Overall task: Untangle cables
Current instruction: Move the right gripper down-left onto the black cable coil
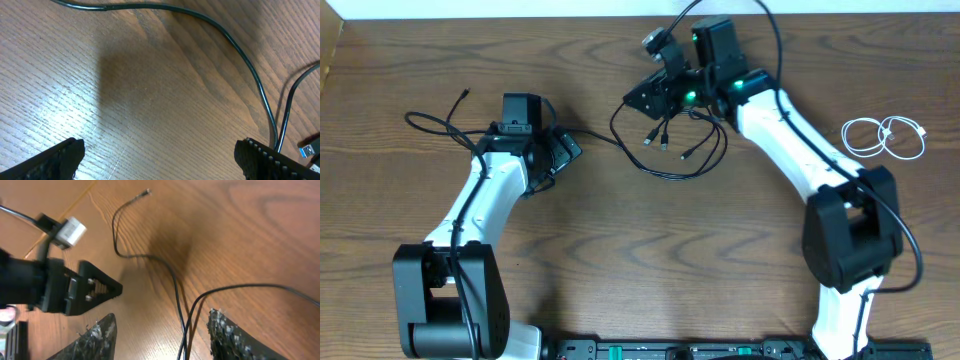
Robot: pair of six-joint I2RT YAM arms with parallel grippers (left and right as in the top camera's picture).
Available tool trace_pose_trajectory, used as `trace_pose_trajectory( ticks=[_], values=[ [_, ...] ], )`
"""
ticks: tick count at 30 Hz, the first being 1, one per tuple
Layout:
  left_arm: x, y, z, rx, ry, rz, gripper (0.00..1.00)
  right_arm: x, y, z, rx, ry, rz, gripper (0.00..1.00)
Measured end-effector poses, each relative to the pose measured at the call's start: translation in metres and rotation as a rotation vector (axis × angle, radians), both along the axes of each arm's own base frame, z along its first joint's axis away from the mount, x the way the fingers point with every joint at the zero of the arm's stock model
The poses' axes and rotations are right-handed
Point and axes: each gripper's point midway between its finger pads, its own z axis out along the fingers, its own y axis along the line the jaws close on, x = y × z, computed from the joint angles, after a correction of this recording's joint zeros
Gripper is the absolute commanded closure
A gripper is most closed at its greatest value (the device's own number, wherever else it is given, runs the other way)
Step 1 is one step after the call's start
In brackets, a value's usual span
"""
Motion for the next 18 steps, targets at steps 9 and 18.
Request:
trace_pose_trajectory(
  ticks=[9, 18],
  values=[
    [0.000, 0.000, 0.000, 0.000, 0.000, 0.000, 0.00, -0.008, 0.033, -0.068, -0.027, 0.071, 0.052, 0.36],
    [0.000, 0.000, 0.000, 0.000, 0.000, 0.000, 0.00, -0.010, 0.058, -0.108, -0.027, 0.086, 0.059, 0.32]
  ],
)
